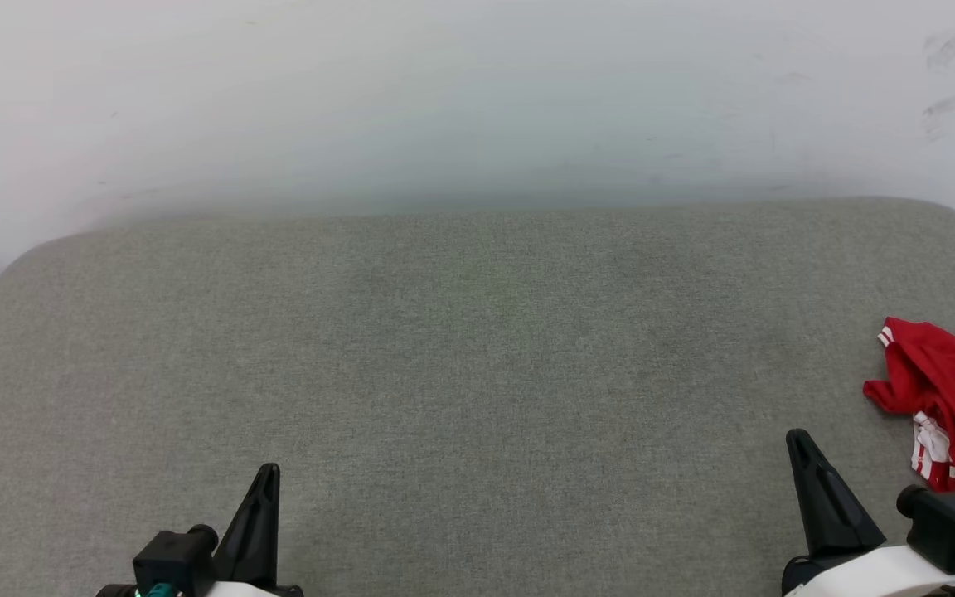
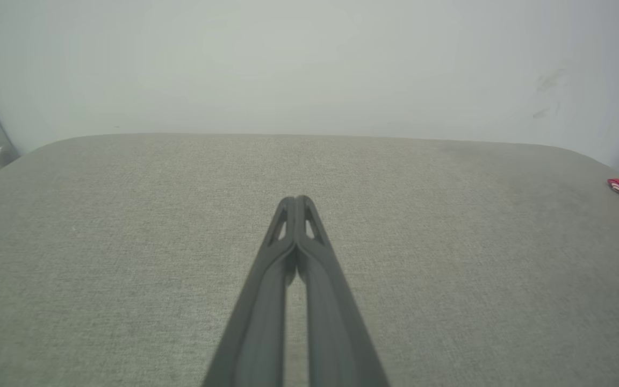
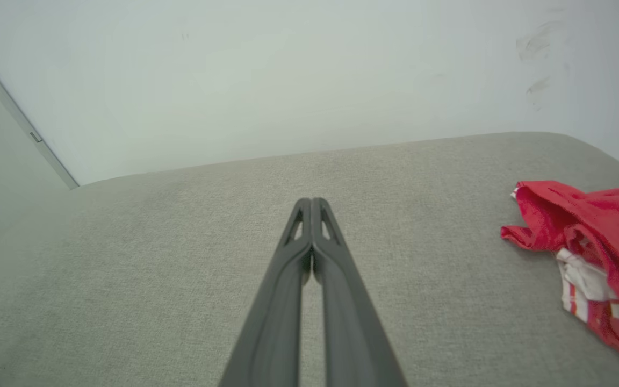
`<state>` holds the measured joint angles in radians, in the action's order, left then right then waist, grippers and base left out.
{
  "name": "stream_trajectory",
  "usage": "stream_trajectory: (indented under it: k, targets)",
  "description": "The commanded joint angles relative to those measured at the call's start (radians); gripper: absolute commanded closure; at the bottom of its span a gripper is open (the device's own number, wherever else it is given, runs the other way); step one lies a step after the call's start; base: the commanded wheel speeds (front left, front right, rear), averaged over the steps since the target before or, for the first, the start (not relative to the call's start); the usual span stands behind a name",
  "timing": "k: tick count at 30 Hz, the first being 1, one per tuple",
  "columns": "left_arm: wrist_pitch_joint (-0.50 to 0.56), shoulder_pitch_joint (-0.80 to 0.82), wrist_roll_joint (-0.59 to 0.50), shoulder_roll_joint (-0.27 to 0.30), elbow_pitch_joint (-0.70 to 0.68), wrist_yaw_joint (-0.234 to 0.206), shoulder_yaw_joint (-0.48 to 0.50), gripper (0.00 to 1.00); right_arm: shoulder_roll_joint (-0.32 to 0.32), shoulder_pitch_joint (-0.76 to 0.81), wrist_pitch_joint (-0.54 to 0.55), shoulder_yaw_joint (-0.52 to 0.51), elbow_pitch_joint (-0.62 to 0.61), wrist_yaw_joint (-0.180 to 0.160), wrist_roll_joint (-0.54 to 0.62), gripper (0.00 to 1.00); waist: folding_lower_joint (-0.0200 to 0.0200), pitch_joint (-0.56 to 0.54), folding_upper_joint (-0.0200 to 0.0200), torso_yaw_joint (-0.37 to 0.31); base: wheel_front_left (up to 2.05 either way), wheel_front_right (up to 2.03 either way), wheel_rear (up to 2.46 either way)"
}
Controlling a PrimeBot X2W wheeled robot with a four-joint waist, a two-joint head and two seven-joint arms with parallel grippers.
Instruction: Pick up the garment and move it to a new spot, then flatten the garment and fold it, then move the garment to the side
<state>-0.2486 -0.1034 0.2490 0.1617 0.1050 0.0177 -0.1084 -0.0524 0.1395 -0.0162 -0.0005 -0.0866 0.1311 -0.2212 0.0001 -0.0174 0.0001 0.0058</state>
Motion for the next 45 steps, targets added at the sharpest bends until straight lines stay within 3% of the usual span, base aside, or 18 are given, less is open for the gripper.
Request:
stream_trajectory:
  k: [1,21,45]
  targets:
    - [0.006,0.020,0.036,0.001,-0.012,0.005,0.011,1.00,-0.003,-0.009,-0.002,0.000,-0.010,0.000,-0.040,1.00,0.0000,0.000,-0.0001,0.000,0.00,0.00,0.00]
    - [0.099,0.073,0.382,-0.028,0.027,0.034,0.067,1.00,-0.024,-0.077,0.012,-0.002,0.081,0.000,-0.418,1.00,0.0000,0.004,-0.0001,-0.001,0.00,0.00,0.00]
    - [0.186,0.123,0.704,-0.056,0.063,0.061,0.119,1.00,-0.034,-0.134,0.032,-0.016,0.161,0.000,-0.757,1.00,0.0000,0.008,-0.0001,-0.002,0.00,0.00,0.00]
